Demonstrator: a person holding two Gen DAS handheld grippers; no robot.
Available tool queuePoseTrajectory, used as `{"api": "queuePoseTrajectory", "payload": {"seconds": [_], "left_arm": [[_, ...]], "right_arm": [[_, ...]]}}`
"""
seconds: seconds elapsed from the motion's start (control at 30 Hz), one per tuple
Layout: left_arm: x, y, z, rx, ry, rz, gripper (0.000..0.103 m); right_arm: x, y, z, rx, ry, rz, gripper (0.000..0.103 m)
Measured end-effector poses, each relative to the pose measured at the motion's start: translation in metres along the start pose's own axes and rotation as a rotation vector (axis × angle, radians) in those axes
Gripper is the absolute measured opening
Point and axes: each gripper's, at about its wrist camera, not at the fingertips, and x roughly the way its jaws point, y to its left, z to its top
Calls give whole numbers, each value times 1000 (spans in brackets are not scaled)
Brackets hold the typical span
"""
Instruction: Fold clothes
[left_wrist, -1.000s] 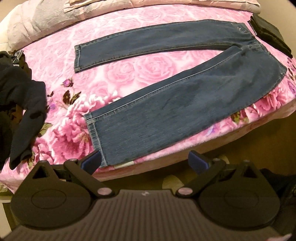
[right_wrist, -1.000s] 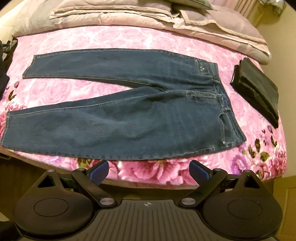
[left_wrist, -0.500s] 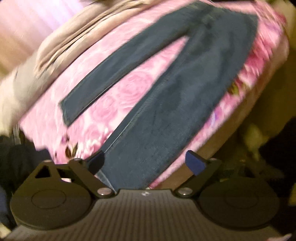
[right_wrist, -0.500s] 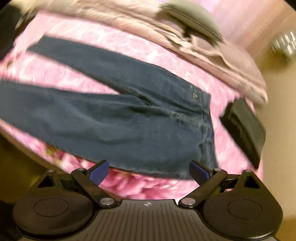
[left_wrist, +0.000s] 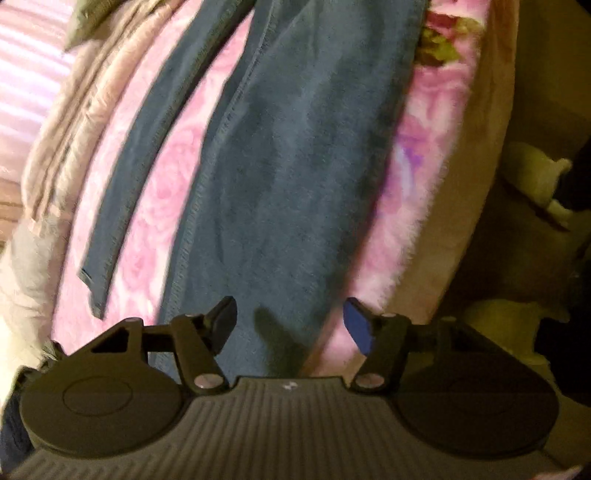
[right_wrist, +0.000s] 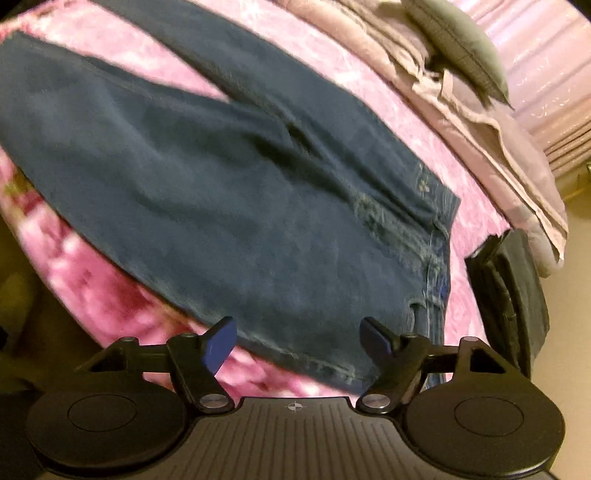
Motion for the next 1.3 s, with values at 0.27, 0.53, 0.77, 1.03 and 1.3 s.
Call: {"api": "queuePoseTrajectory", "payload": {"seconds": [0.27,0.53,0.77,1.03,1.3], "left_arm": [[-5,17,13,-34,65,68,9],[-1,30,34,-140,170,68,9],[-16,49,54,-157,221,93,8],[-43,87,73,-196,232,102,7],[-71,184,83,-349,202,133,7]], "right_arm": [[33,9,-49,-320,-49,-145,88],[97,-14,-99,-448,-130,-288,87],[98,-33,-106,-484,-170,-248,54],[63,-61,-81,-419,-197,-129,10],[10,-145,3,-410,-287,-152,7]]}}
